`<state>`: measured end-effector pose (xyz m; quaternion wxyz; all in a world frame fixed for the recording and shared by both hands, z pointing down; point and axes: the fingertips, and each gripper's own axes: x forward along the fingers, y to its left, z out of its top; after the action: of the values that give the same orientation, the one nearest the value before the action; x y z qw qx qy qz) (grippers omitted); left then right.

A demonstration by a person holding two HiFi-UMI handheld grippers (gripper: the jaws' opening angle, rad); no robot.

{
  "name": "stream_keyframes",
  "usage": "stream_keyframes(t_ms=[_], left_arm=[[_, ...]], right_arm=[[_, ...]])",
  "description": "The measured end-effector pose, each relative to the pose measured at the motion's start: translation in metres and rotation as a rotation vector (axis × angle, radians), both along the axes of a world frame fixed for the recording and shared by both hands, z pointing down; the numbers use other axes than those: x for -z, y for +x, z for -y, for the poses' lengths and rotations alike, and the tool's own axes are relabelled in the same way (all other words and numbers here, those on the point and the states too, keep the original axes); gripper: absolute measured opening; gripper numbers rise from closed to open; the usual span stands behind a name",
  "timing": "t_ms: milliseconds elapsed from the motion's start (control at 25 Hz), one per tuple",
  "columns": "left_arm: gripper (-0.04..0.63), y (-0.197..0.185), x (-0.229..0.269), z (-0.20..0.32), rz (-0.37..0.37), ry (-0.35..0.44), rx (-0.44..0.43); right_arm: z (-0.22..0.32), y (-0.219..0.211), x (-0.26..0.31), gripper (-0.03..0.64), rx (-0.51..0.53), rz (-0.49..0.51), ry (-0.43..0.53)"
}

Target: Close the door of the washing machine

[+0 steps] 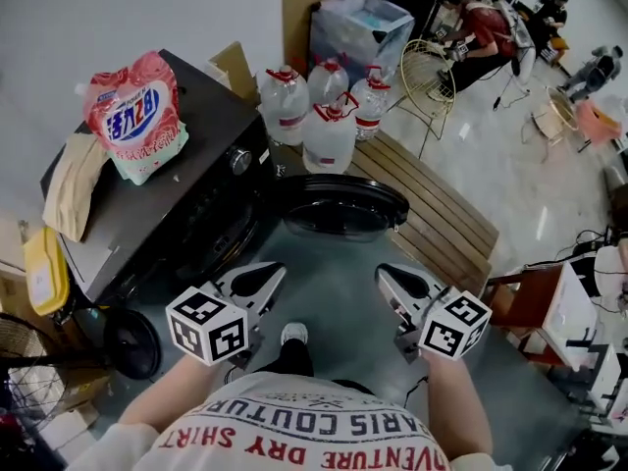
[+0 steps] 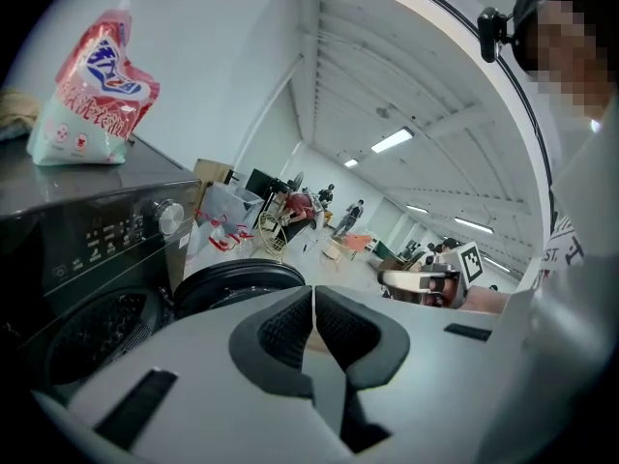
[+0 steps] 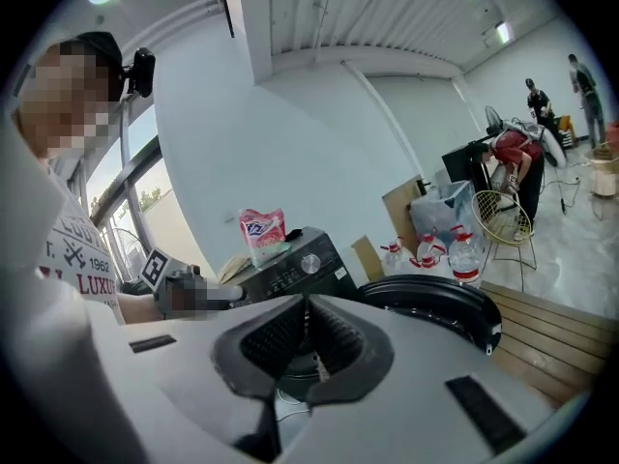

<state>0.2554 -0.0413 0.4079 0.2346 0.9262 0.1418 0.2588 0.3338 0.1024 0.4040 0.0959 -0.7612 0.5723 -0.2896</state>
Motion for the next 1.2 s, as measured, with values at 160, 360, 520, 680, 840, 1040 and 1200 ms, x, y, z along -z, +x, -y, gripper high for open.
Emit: stream_keyframes(t_ms=[160,360,520,680,840,1040,1200], left_arm=[[0.034,0.019,-0.013,0.012,0.024,0.006,0.007],[0.034,0.034,-0.026,0.015,0.062,0.012,0.045],[0.034,0.045,-0.035,0.015,0.098,0.016,0.105],[0.034,0.058,-0.038,0.013,0.124,0.012,0.187],[0.034,0.068,-0.039,0.008,0.149,0.015,0.254],[0.034,0.072,-0.044,0.011,0.182,0.023,0.352],[0.034,0.072,-0.05,0.013,0.208,0.027,0.407]], right_arm=[[0.0,0.035,-0.018,0.025,-0.02,-0.004,-0.048],[-0.001,0.079,-0.039,0.025,0.021,-0.029,-0.13],[-0.004,0.119,-0.057,0.025,0.079,-0.061,-0.191],[-0.004,0.152,-0.073,0.028,0.182,-0.09,-0.223],[-0.003,0.181,-0.096,0.176,0.307,-0.123,-0.306],[0.002,0.207,-0.128,0.268,0.468,-0.203,-0.405],[0.009,0.221,-0.157,0.336,0.581,-0.266,-0.476]])
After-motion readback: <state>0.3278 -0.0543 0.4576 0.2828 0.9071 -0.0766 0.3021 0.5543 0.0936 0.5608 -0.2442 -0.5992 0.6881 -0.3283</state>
